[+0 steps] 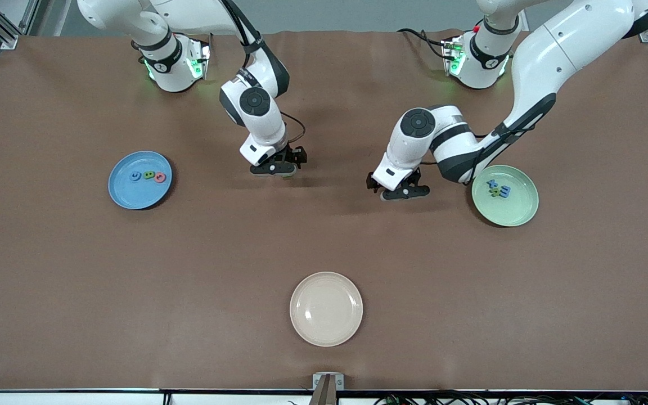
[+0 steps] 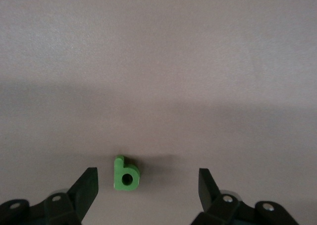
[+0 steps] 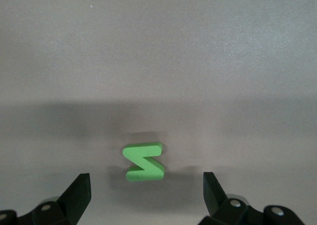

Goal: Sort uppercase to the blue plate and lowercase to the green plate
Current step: 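Grasp the green b with the left gripper while the right gripper grasps M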

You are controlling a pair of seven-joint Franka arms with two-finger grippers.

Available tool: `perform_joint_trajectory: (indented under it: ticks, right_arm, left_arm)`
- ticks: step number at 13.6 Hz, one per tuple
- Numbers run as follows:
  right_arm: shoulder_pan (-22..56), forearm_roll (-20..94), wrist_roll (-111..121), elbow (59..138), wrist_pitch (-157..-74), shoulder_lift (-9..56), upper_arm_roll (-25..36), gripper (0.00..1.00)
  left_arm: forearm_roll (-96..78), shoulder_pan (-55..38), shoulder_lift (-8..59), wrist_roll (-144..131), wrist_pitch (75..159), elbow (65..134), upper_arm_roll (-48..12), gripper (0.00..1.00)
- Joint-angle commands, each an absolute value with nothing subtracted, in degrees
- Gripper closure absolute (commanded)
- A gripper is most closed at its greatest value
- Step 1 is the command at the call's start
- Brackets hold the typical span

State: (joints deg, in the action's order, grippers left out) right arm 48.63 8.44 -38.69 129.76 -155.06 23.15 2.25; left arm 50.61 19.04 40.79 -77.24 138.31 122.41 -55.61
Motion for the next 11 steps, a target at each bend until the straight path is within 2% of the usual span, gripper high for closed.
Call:
perform_joint_trajectory:
  ticks: [1, 4, 11]
  right_arm:
    - [50.53, 6.59, -39.99, 127.97, -155.48, 25.13, 4.39, 0.02]
    - [51.24, 6.5, -42.09, 127.01, -155.39, 25.93, 4.75, 0.08]
    - [54.05, 6.07, -42.01, 125.86, -155.39, 27.07, 7.47, 0.14]
  left_arm:
    - [50.45, 18.28, 40.78, -77.87, 139.66, 123.31, -54.76, 0.23]
    - [50.45, 18.19, 41.13, -77.87, 139.66, 124.01, -54.15, 0.31]
    - [50.63, 18.19, 41.84, -77.78, 139.66, 124.54, -53.79, 0.36]
